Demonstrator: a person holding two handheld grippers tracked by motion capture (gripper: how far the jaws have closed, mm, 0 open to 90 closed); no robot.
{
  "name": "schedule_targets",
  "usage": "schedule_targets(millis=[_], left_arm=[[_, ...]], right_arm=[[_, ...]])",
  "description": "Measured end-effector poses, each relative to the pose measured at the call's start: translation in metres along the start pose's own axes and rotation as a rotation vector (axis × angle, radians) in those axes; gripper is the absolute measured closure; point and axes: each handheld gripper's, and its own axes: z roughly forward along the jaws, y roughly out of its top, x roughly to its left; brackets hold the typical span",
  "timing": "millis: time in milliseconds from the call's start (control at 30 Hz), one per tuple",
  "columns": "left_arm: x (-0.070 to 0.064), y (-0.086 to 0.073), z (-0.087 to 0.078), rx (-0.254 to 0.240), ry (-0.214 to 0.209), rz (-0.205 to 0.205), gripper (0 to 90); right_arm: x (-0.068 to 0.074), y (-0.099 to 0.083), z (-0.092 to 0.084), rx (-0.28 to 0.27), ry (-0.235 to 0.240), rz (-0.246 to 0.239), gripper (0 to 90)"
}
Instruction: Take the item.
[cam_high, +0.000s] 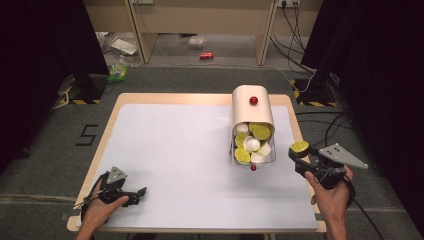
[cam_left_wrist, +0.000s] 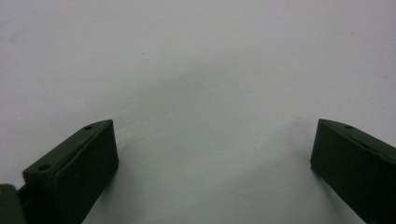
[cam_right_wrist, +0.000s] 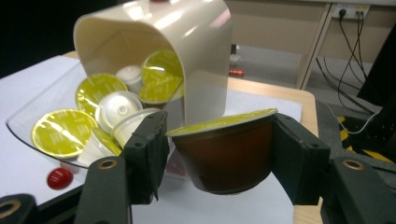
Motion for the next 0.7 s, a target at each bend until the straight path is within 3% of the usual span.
schedule_targets(millis=[700], left_arm=[[0.0,0.0,0.0,0.0,0.0,0.0,0.0]], right_arm=[[-0.017,-0.027,0.022,0.049,-0.044,0.037,41.1]])
